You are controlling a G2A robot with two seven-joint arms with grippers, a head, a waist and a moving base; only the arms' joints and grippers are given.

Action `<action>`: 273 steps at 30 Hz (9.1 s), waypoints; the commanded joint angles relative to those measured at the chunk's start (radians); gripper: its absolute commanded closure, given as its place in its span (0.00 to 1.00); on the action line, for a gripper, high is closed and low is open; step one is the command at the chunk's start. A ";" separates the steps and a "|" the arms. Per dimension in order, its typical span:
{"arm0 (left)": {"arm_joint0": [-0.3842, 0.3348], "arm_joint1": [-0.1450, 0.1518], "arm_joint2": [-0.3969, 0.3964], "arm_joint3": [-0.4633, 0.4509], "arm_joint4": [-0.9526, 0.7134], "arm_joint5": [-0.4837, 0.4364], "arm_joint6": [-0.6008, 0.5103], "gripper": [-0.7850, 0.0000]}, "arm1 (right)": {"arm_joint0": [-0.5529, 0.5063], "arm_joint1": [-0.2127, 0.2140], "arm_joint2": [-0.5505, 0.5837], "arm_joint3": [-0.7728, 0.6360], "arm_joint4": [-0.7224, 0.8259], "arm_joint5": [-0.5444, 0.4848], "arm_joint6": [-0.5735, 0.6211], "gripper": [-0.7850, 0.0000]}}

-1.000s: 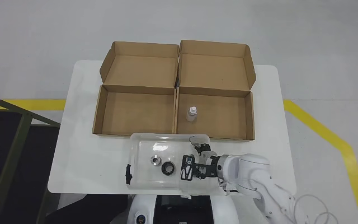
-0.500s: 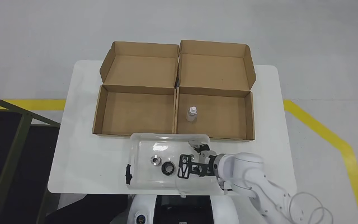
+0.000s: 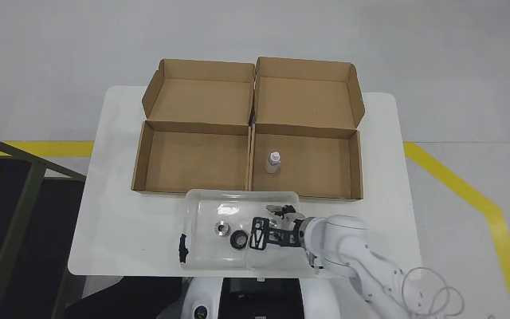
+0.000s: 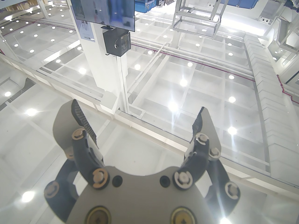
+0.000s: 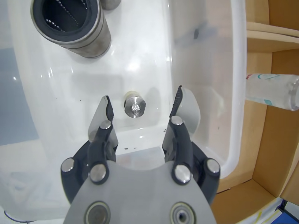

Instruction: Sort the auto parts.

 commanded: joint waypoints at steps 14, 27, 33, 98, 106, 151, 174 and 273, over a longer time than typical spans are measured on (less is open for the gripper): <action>0.000 0.000 0.000 0.000 0.000 0.000 0.000 0.00 | 0.021 -0.003 -0.033 0.008 0.003 0.002 0.034 0.79; 0.000 0.000 0.000 0.000 0.000 0.000 0.000 0.00 | -0.009 0.006 -0.018 -0.098 0.003 0.003 0.004 1.00; 0.000 0.000 0.000 0.000 0.000 0.000 0.000 0.00 | -0.048 0.017 0.010 -0.200 -0.029 0.008 -0.036 1.00; 0.000 0.000 0.000 0.000 0.000 0.000 0.000 0.00 | -0.118 0.033 0.453 -0.143 0.421 0.166 -0.779 1.00; 0.000 0.000 0.000 0.000 0.000 0.000 0.000 0.00 | -0.092 0.040 0.503 -0.054 0.453 0.195 -0.649 1.00; 0.000 0.000 0.000 0.000 0.000 0.000 0.000 0.00 | 0.222 0.006 0.183 0.365 0.349 0.282 -0.208 1.00; 0.000 0.000 0.000 0.000 0.000 0.000 0.000 0.00 | 0.192 0.008 0.205 0.248 0.331 0.303 -0.255 0.53; 0.000 0.000 0.000 0.000 0.000 0.000 0.000 0.00 | 0.153 -0.022 -0.185 0.176 0.205 -0.015 -0.275 0.48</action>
